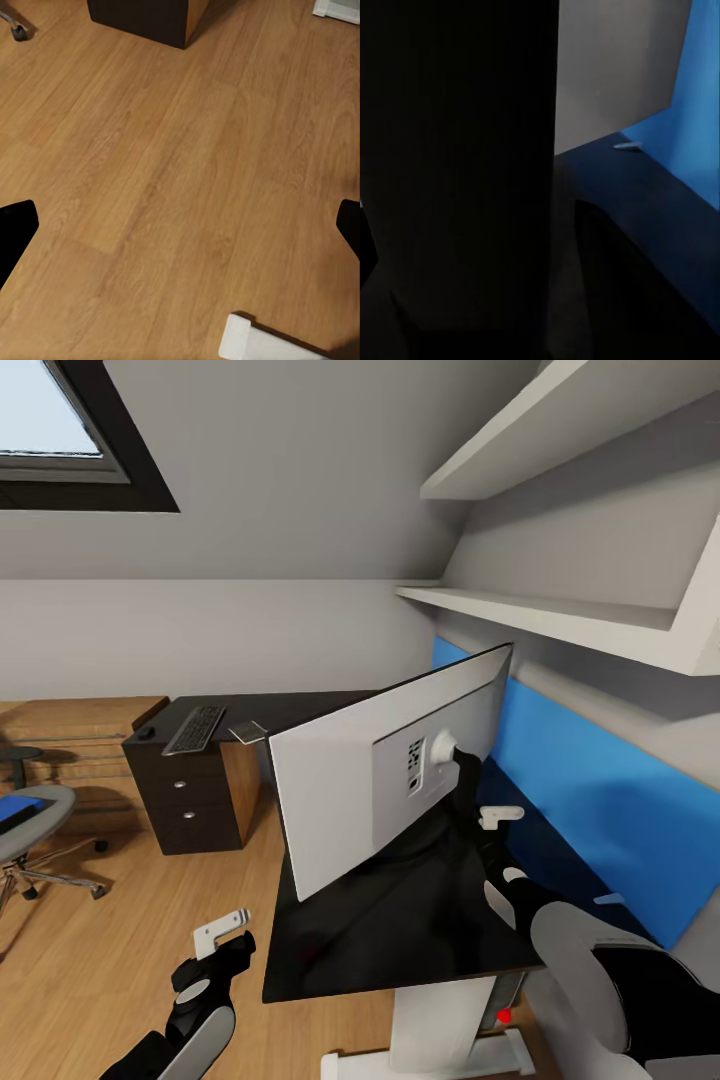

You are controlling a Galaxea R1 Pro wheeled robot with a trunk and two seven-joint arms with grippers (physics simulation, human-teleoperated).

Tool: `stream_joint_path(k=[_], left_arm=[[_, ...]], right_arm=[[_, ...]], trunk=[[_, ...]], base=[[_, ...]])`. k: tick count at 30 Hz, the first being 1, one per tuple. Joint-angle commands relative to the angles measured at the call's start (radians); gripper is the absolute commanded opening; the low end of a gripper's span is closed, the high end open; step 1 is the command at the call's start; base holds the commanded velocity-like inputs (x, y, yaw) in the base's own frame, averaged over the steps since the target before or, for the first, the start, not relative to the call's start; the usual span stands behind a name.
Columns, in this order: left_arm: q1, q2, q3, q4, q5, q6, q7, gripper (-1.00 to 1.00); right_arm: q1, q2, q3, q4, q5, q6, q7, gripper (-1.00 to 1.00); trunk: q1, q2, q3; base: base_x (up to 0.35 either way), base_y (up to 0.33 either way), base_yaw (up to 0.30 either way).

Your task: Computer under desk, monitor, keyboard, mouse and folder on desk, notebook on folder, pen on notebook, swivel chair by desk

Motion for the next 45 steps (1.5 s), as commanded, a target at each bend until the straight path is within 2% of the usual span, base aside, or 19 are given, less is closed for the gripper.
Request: stream_joint_path(k=[1,4,5,20,37,45], left_arm=[[-0.001,0.001,-0.002,-0.002,0.002,0.006,0.007,1.00],[-0.001,0.001,-0.003,-0.002,0.002,0.006,0.007,1.00],[-0.001,0.001,-0.003,-0.002,0.002,0.006,0.007,1.00],[-0.001,0.001,-0.003,-0.002,0.002,0.006,0.007,1.00],[-0.001,0.001,-0.005,-0.002,0.004,0.006,0.006,1.00],[-0.001,0.001,-0.005,-0.002,0.003,0.006,0.006,1.00]], right_arm=[[-0.001,0.000,0.004,0.000,-0.001,-0.004,-0.003,-1.00],[-0.001,0.000,-0.008,0.000,0.009,-0.004,-0.003,-1.00],[-0.001,0.000,0.023,0.000,-0.026,-0.004,-0.003,-1.00],[-0.001,0.000,0.023,0.000,-0.025,-0.005,-0.003,-1.00],[-0.001,0.000,0.023,0.002,-0.025,-0.005,-0.003,-1.00],[-0.001,-0.001,0.023,0.002,-0.025,-0.005,-0.003,-1.00]], trunk=[[0.000,-0.001,-0.001],[0.000,-0.001,-0.001],[0.000,-0.001,-0.001],[0.000,-0.001,-0.001],[0.000,-0.001,-0.001],[0.000,-0.001,-0.001]], base=[[0.121,-0.100,0.000],[0.142,-0.117,0.000],[0.151,-0.123,0.000],[0.158,-0.117,0.000],[0.273,-0.006,0.000],[0.078,-0.001,0.000]])
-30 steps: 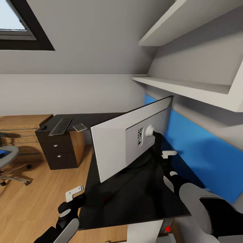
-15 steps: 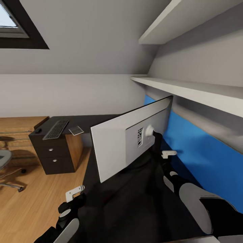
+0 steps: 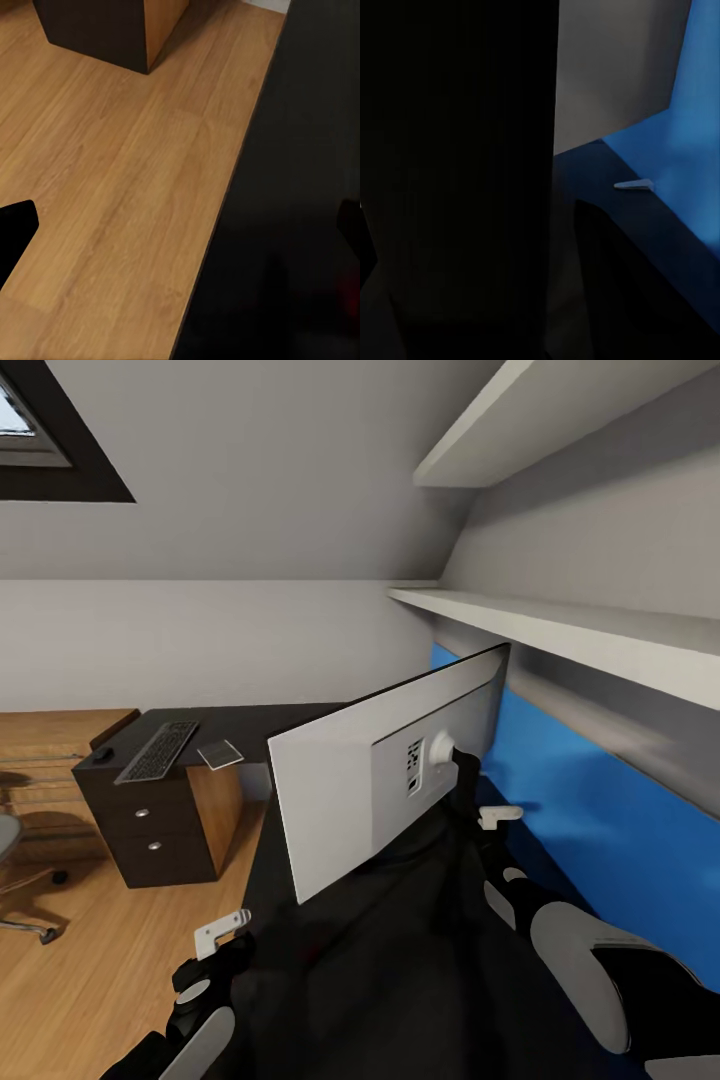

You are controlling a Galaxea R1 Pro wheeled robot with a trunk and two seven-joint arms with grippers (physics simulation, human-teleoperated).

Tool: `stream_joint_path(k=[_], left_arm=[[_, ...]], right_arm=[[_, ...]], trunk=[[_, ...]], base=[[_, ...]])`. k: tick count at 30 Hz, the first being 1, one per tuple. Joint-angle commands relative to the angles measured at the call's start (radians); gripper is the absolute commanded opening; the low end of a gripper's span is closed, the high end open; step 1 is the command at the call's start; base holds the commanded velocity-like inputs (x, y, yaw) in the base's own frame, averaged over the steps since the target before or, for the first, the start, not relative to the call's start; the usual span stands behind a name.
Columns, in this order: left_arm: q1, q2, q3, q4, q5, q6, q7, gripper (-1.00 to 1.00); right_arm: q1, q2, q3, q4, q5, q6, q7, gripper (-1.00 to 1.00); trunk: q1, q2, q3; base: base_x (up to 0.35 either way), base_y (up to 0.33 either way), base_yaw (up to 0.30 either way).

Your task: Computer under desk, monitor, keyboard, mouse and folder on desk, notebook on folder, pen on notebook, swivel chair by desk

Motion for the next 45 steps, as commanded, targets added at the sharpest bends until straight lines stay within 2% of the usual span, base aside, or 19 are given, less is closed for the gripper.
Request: stream_joint_path(k=[1,45], left_arm=[[-0.001,0.001,-0.002,-0.002,0.002,0.006,0.007,1.00],[-0.001,0.001,-0.004,0.000,0.005,0.006,0.006,1.00]], right_arm=[[-0.001,-0.001,0.022,0.001,-0.030,-0.004,-0.009,-1.00],[0.000,0.000,0.022,0.000,-0.030,-0.004,-0.007,-1.00]], trunk=[[0.000,-0.001,-0.001],[0.000,-0.001,-0.001]], base=[[0.012,-0.014,0.000],[0.001,-0.006,0.000]])
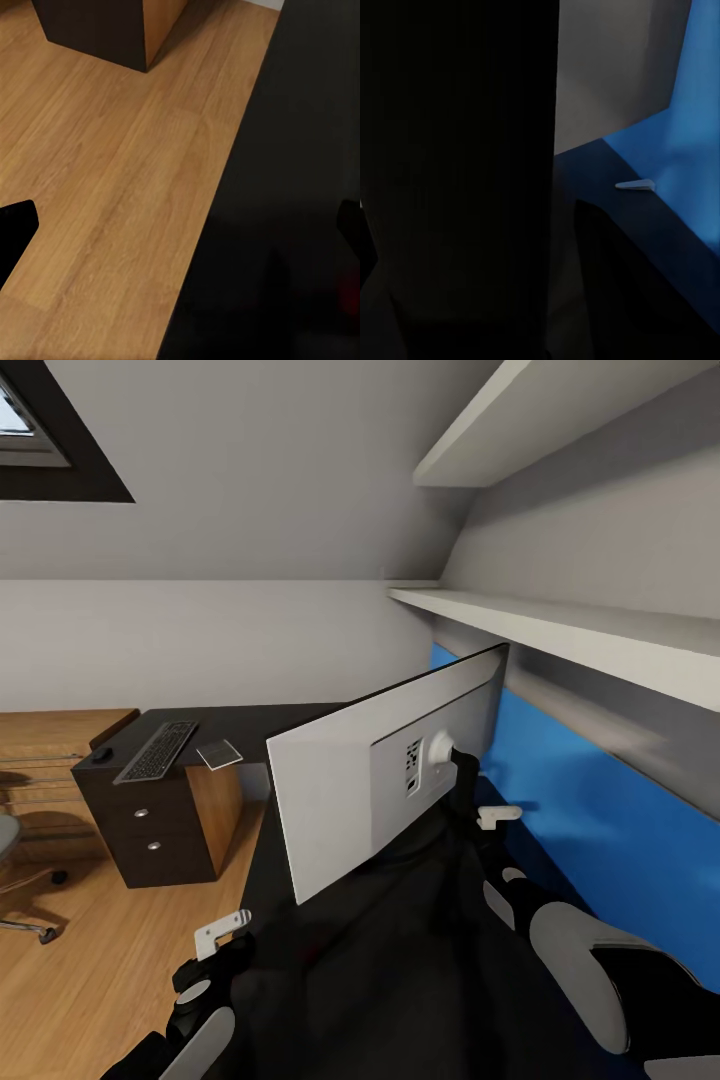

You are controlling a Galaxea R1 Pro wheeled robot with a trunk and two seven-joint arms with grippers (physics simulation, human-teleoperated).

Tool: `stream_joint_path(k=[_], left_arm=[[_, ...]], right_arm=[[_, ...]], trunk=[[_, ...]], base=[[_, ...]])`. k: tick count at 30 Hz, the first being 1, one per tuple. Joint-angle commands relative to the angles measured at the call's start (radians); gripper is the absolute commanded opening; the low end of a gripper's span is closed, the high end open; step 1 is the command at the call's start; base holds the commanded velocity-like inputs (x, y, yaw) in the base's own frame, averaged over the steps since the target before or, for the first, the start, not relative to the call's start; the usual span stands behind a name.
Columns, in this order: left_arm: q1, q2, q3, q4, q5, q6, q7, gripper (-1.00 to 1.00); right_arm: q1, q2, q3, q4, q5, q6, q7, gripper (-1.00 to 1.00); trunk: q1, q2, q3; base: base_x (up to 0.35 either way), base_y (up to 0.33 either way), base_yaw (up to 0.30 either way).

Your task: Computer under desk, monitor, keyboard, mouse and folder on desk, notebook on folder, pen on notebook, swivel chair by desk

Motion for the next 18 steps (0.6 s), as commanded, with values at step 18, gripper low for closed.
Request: stream_joint_path(k=[18], left_arm=[[-0.001,0.001,-0.002,-0.002,0.002,0.006,0.008,1.00]], right_arm=[[-0.001,-0.005,0.023,0.001,-0.029,-0.004,-0.011,-1.00]], trunk=[[0.000,-0.001,-0.001]], base=[[0.000,0.000,0.000]])
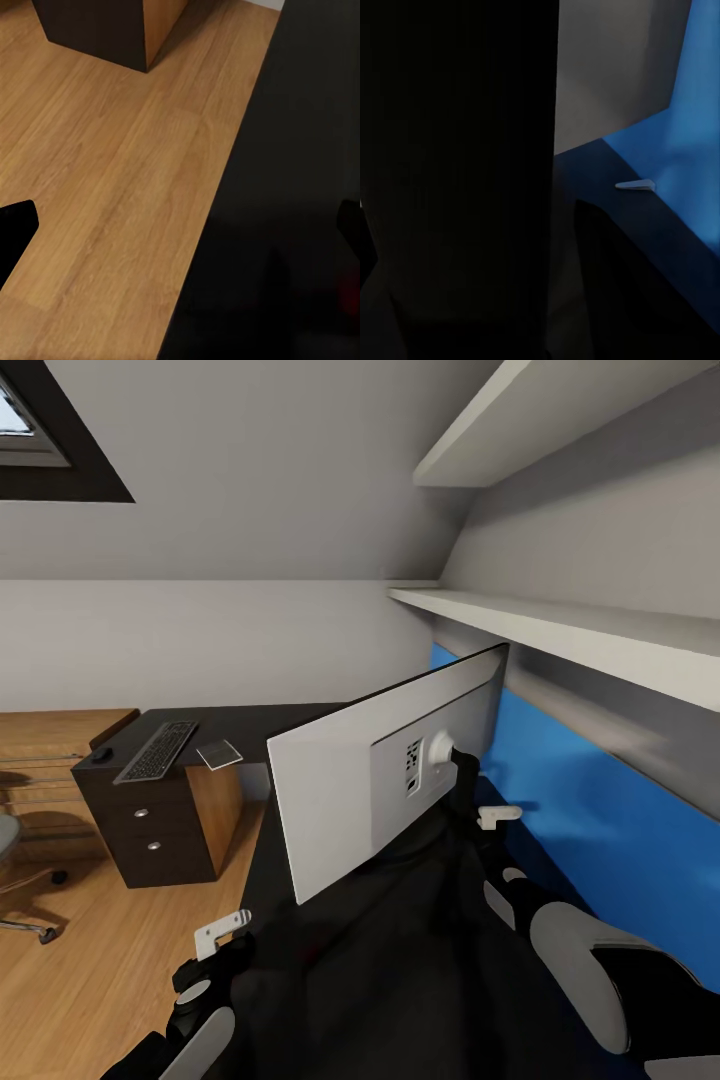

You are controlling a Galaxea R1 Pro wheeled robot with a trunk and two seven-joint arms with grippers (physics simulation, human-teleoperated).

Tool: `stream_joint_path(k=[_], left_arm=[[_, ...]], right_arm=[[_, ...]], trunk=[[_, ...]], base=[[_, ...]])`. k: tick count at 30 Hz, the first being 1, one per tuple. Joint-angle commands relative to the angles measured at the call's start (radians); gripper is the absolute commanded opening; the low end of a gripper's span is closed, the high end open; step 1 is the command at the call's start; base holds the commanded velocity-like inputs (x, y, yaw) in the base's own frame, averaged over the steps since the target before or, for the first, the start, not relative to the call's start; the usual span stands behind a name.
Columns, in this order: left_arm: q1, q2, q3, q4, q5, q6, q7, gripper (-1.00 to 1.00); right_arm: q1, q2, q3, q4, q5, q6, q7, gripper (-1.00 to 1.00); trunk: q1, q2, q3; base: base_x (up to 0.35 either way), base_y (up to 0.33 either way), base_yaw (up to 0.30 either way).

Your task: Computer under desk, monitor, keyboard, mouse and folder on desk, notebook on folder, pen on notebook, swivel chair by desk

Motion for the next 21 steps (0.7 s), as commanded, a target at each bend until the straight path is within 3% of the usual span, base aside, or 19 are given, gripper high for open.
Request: stream_joint_path(k=[1,21], left_arm=[[-0.001,0.001,-0.002,-0.002,0.002,0.006,0.006,1.00],[-0.001,0.000,-0.002,-0.002,0.003,0.006,0.006,1.00]], right_arm=[[-0.001,-0.003,0.023,0.001,-0.028,-0.004,-0.014,-1.00],[-0.001,-0.002,0.024,0.002,-0.027,-0.004,-0.013,-1.00]], trunk=[[0.000,-0.001,-0.001],[0.000,-0.001,-0.001]], base=[[0.000,0.000,0.000],[0.000,0.000,0.000]])
